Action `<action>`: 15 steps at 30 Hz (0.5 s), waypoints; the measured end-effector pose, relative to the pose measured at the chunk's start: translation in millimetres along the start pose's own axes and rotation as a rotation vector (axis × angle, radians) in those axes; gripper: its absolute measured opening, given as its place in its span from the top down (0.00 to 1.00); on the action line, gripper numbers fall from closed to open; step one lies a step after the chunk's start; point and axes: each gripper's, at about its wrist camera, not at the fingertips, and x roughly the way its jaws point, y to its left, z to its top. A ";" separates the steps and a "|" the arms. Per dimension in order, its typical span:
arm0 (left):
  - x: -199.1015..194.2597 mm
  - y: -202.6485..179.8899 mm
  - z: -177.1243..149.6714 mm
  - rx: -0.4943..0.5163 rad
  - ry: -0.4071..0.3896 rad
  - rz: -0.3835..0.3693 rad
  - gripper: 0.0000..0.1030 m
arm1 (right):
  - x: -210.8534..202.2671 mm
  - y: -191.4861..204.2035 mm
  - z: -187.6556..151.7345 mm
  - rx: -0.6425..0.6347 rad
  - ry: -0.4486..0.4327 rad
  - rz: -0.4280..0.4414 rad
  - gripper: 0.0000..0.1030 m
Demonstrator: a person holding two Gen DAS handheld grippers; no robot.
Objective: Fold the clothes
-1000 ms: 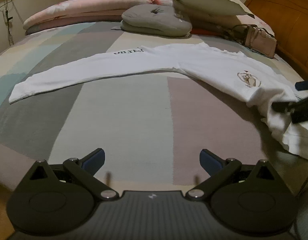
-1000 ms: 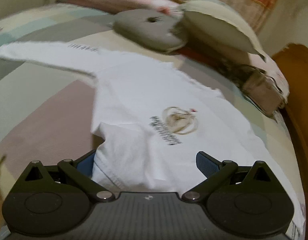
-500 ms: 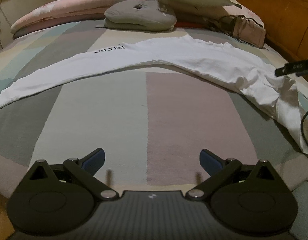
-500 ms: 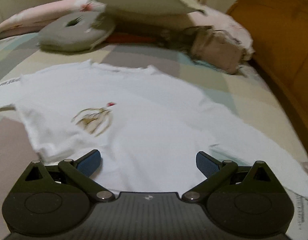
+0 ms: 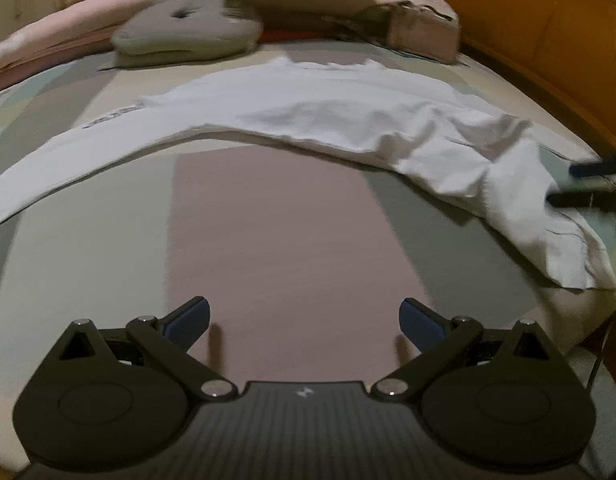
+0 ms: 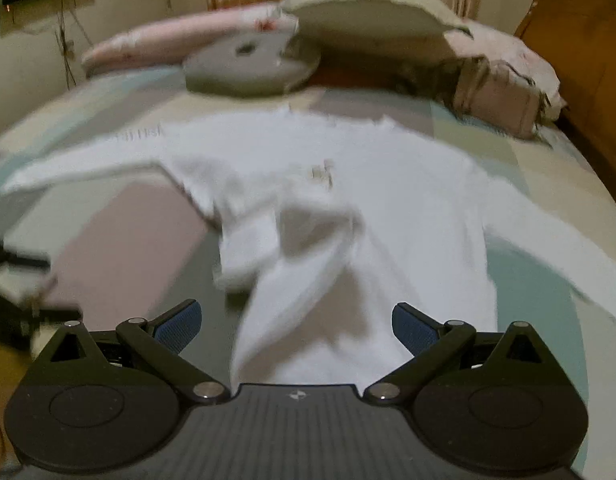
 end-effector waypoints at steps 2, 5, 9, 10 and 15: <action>5.9 -9.3 5.0 0.027 0.003 -0.028 0.02 | 6.0 -0.1 -15.4 0.005 0.035 -0.022 0.00; 17.8 -27.4 12.8 0.100 -0.006 -0.040 0.02 | 12.1 -4.9 -30.5 0.042 0.064 -0.025 0.00; 37.0 -48.0 22.4 0.202 -0.028 -0.024 0.02 | 19.1 -11.5 -39.2 0.094 0.068 -0.016 0.00; 41.9 -52.3 24.8 0.223 -0.034 -0.018 0.02 | 20.6 -13.4 -40.9 0.107 0.067 -0.011 0.00; 64.7 -71.6 34.7 0.317 -0.114 0.016 0.02 | 23.9 -19.1 -46.9 0.136 0.052 0.005 0.00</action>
